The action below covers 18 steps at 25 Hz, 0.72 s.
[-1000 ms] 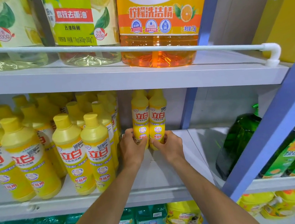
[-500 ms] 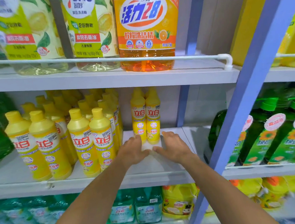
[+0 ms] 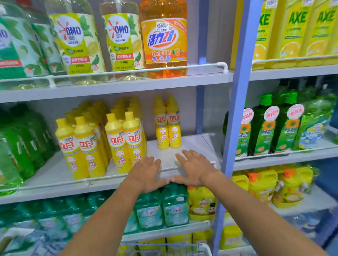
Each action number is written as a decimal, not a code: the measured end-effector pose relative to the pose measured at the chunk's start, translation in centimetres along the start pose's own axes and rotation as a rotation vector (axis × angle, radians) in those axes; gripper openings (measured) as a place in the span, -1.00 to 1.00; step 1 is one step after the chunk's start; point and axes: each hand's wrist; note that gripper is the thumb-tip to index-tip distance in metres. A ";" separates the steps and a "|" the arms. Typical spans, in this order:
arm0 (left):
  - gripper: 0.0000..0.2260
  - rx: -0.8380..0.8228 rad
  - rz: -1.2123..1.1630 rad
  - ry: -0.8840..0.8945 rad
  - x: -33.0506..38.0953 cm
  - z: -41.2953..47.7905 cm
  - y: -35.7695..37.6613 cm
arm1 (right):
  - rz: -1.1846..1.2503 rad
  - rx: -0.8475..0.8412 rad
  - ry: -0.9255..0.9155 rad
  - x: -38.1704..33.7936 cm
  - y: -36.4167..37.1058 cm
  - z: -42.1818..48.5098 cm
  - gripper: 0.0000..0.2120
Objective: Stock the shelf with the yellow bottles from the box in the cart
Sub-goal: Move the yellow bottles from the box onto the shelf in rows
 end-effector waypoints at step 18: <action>-0.25 -0.288 -0.078 -0.262 -13.2 -27.4 21.9 | 0.138 -0.268 -0.107 -29.7 19.1 -9.3 -0.17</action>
Point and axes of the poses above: each hand's wrist, its own z-axis towards the middle knuckle, its own y-axis out of the palm, x = y × z, and after that the axes turned 6 degrees about -y, right-handed
